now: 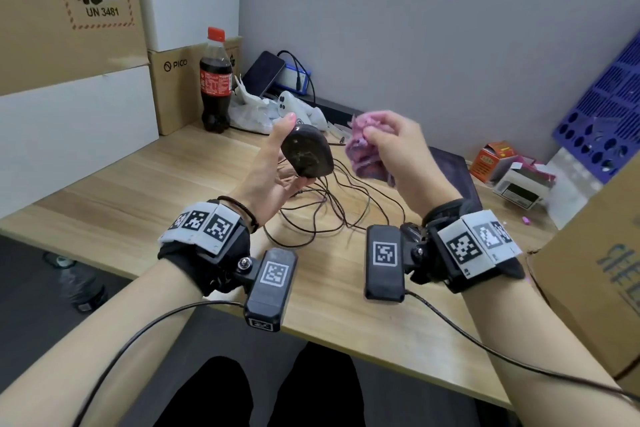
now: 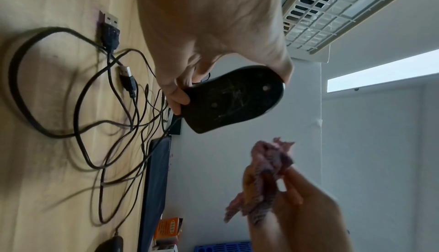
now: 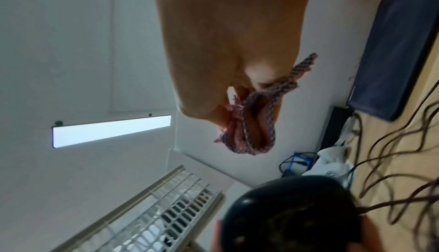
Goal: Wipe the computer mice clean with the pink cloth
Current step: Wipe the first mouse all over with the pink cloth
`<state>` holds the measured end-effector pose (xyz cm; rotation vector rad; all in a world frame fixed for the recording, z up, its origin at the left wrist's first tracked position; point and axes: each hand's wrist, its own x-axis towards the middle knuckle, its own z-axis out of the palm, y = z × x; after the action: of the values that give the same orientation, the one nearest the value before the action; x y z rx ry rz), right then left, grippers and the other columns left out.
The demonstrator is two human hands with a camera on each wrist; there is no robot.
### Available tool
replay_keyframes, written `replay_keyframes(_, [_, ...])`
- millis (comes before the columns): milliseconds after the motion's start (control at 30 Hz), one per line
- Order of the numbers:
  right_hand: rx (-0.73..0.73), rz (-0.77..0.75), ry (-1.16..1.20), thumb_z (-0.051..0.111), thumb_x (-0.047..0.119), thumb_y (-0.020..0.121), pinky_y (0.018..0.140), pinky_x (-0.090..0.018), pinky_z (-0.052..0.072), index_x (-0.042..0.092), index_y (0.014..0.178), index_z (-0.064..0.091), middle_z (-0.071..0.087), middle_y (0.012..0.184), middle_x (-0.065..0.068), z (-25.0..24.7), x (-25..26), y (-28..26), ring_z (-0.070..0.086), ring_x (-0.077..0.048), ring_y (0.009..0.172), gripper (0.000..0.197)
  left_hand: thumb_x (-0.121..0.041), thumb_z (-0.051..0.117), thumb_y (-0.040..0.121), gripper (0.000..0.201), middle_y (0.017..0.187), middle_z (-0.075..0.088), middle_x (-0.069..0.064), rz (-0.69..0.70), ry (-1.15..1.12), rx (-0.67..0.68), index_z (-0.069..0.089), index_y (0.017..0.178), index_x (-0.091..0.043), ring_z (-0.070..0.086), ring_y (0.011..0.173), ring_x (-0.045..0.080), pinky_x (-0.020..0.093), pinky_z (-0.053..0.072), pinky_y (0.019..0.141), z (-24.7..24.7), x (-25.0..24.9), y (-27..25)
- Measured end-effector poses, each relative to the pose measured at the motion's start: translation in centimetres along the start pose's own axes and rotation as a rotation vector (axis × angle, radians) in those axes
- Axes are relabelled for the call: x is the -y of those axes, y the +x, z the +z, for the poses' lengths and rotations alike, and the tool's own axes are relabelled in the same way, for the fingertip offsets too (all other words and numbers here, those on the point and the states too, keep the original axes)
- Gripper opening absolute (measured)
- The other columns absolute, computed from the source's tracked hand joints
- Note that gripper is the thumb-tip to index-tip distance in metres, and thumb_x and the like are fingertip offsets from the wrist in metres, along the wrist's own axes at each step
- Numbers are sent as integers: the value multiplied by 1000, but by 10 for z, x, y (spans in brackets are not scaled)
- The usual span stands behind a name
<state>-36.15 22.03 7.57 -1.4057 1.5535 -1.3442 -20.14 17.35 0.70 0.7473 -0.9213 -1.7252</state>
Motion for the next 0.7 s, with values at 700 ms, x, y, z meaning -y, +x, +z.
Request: replay_keyframes(700, [31, 163, 248, 48, 15, 101, 84, -39, 57, 7, 94, 70, 70, 97, -19, 17, -53, 3, 68, -24, 87, 24, -38, 79, 67, 119, 128, 65, 3, 125, 93, 130, 4, 156, -15, 59, 122, 17, 30, 47, 103, 17, 27, 8])
